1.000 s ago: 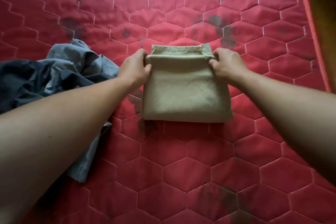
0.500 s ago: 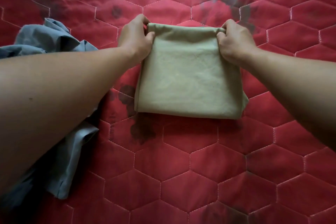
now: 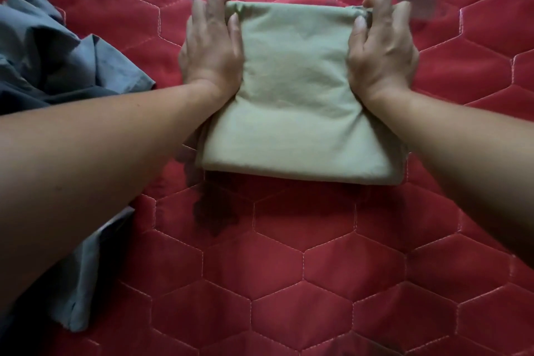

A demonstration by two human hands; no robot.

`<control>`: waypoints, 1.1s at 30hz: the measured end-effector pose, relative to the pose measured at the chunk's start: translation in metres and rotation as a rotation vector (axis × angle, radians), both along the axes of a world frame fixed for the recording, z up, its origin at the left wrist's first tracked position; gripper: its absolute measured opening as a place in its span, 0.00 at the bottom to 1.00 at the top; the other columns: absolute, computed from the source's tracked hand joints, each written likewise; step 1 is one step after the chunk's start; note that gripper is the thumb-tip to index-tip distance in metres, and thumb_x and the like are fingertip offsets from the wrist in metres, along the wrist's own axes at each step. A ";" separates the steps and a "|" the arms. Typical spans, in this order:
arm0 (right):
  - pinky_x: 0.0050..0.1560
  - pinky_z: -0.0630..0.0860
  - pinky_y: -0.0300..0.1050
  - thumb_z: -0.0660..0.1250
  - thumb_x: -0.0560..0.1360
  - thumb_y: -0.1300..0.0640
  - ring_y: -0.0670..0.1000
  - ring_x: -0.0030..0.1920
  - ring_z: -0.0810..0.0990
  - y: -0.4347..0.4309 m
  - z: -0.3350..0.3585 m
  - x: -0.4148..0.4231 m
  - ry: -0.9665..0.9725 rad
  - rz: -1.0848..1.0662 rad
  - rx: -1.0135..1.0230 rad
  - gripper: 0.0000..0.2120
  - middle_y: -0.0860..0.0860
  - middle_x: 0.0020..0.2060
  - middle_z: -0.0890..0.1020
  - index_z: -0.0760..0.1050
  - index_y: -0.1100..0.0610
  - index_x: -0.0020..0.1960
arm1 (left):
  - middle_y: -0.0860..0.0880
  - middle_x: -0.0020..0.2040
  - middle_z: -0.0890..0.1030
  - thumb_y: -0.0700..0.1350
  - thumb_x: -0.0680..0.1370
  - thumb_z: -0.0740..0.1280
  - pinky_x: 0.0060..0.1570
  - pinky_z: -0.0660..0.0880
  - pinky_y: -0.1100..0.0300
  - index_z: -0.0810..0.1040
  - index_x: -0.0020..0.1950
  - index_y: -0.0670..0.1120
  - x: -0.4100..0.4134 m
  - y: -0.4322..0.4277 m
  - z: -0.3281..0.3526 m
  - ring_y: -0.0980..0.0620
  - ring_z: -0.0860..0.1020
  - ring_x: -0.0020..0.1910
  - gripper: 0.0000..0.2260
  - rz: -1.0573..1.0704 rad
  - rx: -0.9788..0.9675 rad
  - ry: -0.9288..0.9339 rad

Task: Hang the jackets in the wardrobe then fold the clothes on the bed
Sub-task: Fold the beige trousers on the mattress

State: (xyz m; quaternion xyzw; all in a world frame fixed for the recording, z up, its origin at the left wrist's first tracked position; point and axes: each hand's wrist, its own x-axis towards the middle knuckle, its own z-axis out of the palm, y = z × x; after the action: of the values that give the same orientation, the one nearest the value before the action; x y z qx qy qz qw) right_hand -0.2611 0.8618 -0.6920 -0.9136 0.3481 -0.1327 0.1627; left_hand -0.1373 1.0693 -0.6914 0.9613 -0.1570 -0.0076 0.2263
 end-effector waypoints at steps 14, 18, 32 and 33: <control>0.73 0.44 0.77 0.51 0.76 0.29 0.66 0.80 0.42 0.064 0.038 -0.059 0.337 0.388 -0.083 0.37 0.55 0.82 0.43 0.52 0.43 0.81 | 0.46 0.82 0.44 0.59 0.80 0.59 0.75 0.55 0.36 0.44 0.81 0.59 -0.071 0.036 0.051 0.43 0.43 0.81 0.34 -0.305 0.165 0.059; 0.72 0.42 0.78 0.44 0.73 0.22 0.67 0.79 0.35 0.071 0.007 -0.074 0.414 0.461 -0.159 0.42 0.57 0.81 0.37 0.41 0.40 0.82 | 0.43 0.82 0.39 0.65 0.79 0.53 0.78 0.45 0.41 0.45 0.82 0.56 -0.081 0.051 0.016 0.43 0.38 0.81 0.35 -0.398 0.280 0.122; 0.75 0.44 0.74 0.50 0.77 0.28 0.62 0.81 0.43 0.032 0.025 -0.010 0.372 0.408 -0.149 0.38 0.58 0.82 0.46 0.49 0.44 0.82 | 0.40 0.82 0.44 0.67 0.80 0.50 0.77 0.44 0.39 0.50 0.82 0.56 -0.019 0.007 0.035 0.42 0.39 0.81 0.32 -0.572 0.427 -0.074; 0.74 0.42 0.74 0.48 0.77 0.27 0.61 0.81 0.41 0.027 0.019 -0.003 0.369 0.414 -0.115 0.39 0.56 0.82 0.44 0.46 0.43 0.82 | 0.41 0.82 0.43 0.67 0.80 0.48 0.77 0.44 0.38 0.47 0.82 0.57 -0.013 0.001 0.027 0.42 0.38 0.81 0.32 -0.597 0.428 -0.045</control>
State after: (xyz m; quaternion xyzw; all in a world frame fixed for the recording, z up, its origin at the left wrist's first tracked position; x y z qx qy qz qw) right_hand -0.2642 0.8889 -0.6733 -0.9818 0.1696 0.0525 0.0679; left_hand -0.1506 1.0704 -0.6643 0.8986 -0.4304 -0.0848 0.0042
